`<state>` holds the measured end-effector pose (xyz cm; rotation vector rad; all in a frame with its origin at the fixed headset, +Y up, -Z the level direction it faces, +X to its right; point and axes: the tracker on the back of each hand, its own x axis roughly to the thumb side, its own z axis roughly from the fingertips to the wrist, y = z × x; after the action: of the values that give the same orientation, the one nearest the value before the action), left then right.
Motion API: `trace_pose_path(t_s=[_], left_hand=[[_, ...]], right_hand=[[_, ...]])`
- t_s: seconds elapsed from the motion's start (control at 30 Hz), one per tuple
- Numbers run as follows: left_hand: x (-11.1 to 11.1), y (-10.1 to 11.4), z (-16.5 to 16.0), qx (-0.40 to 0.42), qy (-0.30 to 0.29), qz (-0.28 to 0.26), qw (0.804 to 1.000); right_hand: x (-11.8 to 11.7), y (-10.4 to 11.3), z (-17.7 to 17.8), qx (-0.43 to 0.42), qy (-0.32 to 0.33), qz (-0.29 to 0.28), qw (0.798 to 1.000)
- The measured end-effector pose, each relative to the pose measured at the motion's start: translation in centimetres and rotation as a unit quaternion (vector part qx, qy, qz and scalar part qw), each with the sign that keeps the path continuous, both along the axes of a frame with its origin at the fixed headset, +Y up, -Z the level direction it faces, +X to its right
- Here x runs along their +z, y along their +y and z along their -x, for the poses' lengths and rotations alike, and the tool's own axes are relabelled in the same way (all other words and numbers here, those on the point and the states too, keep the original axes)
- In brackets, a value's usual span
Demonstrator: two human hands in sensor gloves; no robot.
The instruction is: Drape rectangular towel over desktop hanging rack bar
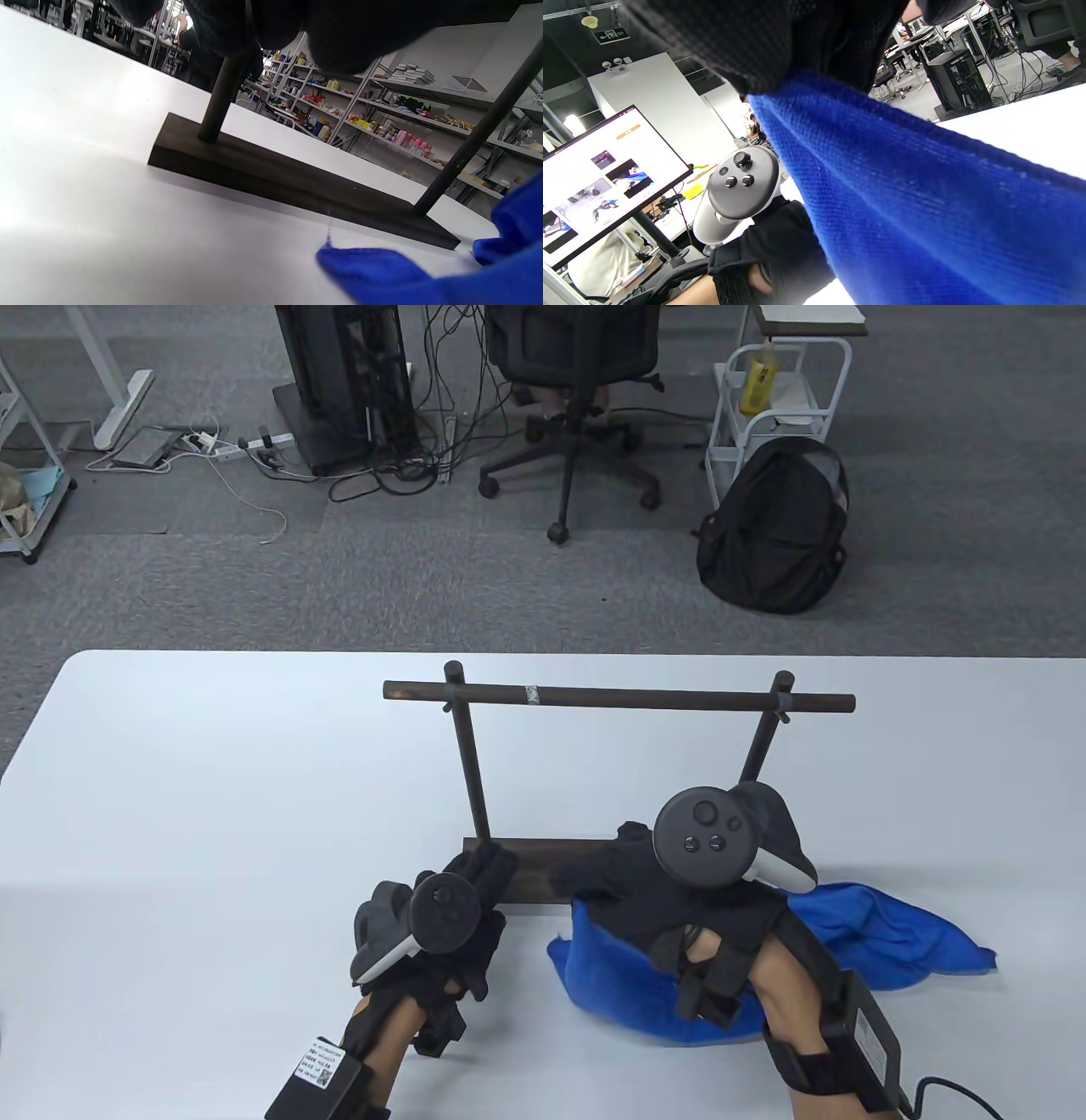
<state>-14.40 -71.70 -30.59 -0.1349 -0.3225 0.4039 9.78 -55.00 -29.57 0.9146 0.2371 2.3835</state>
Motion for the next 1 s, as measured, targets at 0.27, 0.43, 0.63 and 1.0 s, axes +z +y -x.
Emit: trace_pose_path(t_s=[0.27, 0.43, 0.63, 1.0], left_hand=[[0.4, -1.8, -2.7, 0.032, -0.065, 0.078, 0.994], [0.5, -3.1, -4.2, -0.056, -0.089, 0.082, 0.991], [0.5, -3.3, -4.5, -0.062, -0.109, 0.098, 0.987], [0.2, -3.3, -4.3, -0.094, -0.070, 0.044, 0.992]], right_hand=[[0.1, 0.8, -1.7, -0.043, 0.010, 0.008, 0.999], [0.5, 1.4, -2.3, -0.044, 0.002, -0.004, 0.999], [0.4, 1.7, -3.2, -0.060, -0.007, -0.011, 0.998], [0.7, 2.7, -4.5, -0.102, -0.030, -0.033, 0.994]])
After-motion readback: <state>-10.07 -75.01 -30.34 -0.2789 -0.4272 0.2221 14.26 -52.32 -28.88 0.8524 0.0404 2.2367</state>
